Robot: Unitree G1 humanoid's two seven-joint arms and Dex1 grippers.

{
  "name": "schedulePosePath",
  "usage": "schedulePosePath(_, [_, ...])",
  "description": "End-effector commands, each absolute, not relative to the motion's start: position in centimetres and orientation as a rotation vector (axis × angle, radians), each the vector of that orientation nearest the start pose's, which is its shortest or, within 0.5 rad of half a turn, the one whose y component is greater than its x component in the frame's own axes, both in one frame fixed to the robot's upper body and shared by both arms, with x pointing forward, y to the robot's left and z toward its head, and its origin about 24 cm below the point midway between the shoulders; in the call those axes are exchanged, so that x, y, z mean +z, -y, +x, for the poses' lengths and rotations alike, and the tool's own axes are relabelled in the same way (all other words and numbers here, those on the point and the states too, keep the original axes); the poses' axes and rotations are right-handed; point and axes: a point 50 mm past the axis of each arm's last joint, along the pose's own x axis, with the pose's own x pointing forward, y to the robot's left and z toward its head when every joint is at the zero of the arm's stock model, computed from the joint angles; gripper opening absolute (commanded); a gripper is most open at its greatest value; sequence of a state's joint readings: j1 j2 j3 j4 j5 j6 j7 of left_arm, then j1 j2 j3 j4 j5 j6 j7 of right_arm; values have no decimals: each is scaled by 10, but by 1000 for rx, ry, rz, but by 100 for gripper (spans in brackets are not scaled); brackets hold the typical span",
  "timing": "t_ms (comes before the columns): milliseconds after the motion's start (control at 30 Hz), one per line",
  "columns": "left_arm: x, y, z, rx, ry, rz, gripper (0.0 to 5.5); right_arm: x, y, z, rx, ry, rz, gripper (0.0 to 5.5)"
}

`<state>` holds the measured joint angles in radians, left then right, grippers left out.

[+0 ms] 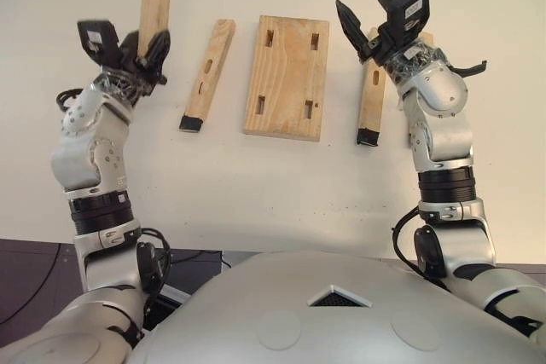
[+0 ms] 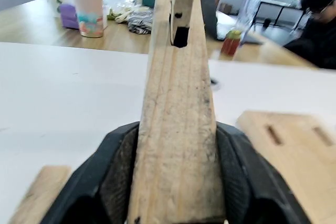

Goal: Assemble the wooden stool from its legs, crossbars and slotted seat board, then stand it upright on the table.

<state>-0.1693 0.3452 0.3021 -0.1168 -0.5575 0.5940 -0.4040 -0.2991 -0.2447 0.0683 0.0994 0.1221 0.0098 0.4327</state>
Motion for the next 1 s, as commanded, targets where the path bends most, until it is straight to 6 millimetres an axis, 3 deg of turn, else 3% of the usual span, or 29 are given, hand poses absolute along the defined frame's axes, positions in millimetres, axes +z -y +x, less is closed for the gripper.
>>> schedulePosePath(33, [134,-176,267,-673,-90,-698,204,123,138,314,623,150,79,293])
schedulePosePath(167, [149,-141,256,-938,-126,-955,204,148,126,313,914,2,601,293])
schedulePosePath(267, [156,-130,249,-1049,-157,-1027,204,152,122,313,1023,-130,752,293])
schedulePosePath(367, [156,-124,245,-1091,-206,-1017,204,161,123,310,1117,-220,877,344])
schedulePosePath(467, [156,-122,242,-1117,-223,-1022,204,171,126,311,1162,-256,931,384])
schedulePosePath(667, [152,-122,241,-1115,-253,-1026,204,183,135,313,1208,-268,949,384])
schedulePosePath(1000, [149,-121,241,-1127,-268,-1030,203,181,145,307,1263,-275,924,384])
